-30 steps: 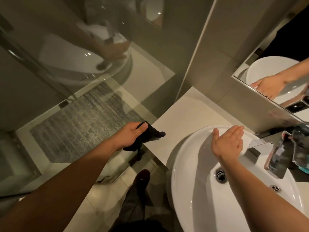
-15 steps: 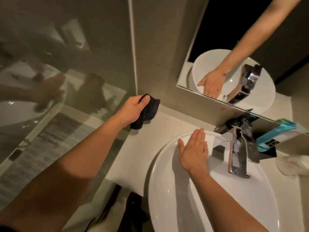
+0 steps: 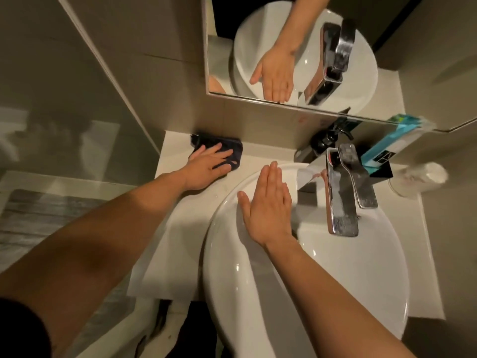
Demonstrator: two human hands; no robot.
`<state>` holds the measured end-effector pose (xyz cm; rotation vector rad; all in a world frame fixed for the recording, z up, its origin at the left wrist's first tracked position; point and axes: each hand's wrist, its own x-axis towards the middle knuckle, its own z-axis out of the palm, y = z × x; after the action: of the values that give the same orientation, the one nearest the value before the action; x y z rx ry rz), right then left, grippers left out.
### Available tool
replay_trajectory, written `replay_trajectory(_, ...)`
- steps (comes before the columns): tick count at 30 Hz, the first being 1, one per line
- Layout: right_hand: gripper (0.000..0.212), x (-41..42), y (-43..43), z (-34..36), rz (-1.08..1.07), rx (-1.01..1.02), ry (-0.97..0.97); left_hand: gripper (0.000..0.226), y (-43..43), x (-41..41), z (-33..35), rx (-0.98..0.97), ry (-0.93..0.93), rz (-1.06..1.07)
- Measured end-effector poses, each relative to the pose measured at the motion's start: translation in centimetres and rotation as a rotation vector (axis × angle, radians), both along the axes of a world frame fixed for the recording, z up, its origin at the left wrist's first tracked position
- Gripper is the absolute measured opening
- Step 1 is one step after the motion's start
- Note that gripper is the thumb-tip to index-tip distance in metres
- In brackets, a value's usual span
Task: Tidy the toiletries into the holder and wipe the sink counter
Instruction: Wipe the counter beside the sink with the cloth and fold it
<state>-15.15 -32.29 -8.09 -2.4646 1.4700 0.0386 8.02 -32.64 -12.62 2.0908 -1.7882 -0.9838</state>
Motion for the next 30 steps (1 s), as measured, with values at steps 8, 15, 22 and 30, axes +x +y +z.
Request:
replay_trajectory(8,0.081,0.1,0.0,0.1,0.006,0.017,0.008,0.077,3.8,0.5,0.0,0.097,0.055,0.091)
replay_trajectory(15,0.082,0.1,0.0,-0.1,0.02,0.018,0.03,0.05,9.5,-1.5,0.2,0.074,0.075,0.185)
replay_trajectory(22,0.083,0.0,0.1,0.3,0.041,0.043,0.065,0.052,15.2,-4.0,-0.1,0.057,0.096,0.274)
replay_trajectory(30,0.085,-0.3,-0.1,0.0,0.069,0.053,0.01,0.076,22.0,-8.4,0.0,0.054,0.136,0.413)
